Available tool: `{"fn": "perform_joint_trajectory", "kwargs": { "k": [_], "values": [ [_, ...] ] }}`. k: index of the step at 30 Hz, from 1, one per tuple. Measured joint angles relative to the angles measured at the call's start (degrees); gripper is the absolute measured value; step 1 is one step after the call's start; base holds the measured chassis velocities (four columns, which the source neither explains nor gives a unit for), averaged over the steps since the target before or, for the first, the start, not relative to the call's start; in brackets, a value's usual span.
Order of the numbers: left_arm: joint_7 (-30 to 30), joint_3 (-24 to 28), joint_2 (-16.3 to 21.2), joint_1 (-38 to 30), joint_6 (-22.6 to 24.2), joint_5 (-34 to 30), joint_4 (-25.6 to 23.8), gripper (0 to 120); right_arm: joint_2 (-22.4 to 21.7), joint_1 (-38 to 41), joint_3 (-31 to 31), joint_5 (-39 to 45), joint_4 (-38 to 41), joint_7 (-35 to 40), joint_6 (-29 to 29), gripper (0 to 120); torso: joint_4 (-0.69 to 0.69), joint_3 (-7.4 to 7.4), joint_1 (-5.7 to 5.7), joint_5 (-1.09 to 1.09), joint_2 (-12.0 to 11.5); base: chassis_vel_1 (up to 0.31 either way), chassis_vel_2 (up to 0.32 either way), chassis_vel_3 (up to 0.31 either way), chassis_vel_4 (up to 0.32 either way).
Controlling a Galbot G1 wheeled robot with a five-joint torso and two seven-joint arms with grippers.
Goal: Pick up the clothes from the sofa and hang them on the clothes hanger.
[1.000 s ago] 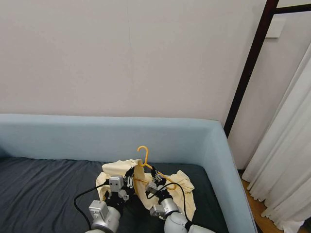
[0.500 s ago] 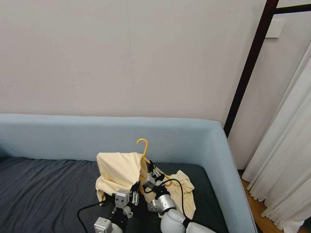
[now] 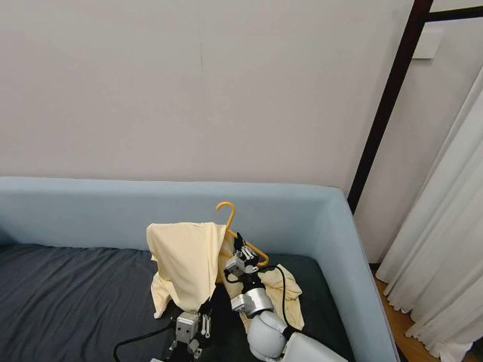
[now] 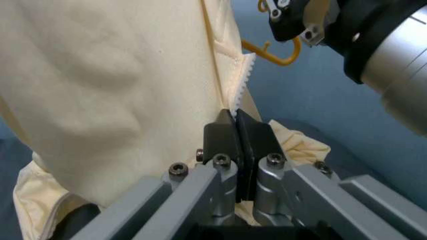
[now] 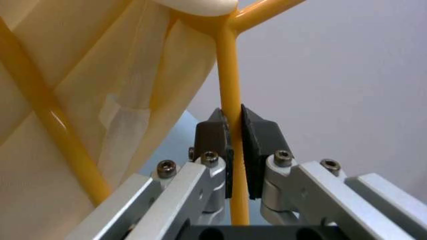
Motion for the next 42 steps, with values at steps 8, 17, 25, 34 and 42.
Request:
{"fn": "perform_joint_trajectory", "kwargs": {
  "k": [8,17,25,34,42],
  "values": [
    [-0.62,2.58,-2.98,-4.54,-2.11,0.3,1.29,0,-1.8,0.48,0.53,-0.05,1.3,-0.15,-0.8,4,-0.01,0.0,0.0,0.0,0.0,0.0,0.0,0.0,0.0],
    [0.73,6.51,-8.98,-8.12,-8.03,3.25,6.97,0,-1.46,2.09,-0.34,2.01,0.75,-0.29,-5.0,4,0.0,0.0,0.0,0.0,0.0,0.0,0.0,0.0,0.0],
    [1.59,9.27,-14.18,-9.04,-10.47,6.08,11.1,0,-0.85,2.88,-1.37,4.1,0.07,-0.03,-5.61,4,0.0,0.0,0.0,0.0,0.0,0.0,0.0,0.0,0.0],
    [1.34,8.2,-12.44,-8.5,-11.02,7.8,11.89,0,-1.2,2.47,-0.93,4.19,0.2,-0.1,-4.27,4,-0.01,0.0,0.0,0.0,0.0,0.0,0.0,0.0,0.0],
    [0.16,5.91,-11.72,-8.02,-11.73,10.91,13.07,17,-1.62,2.22,0.1,3.94,0.96,-1.27,0.27,4,-0.01,0.0,0.0,-0.01,0.0,0.0,0.0,0.0,0.0]
  ]
}}
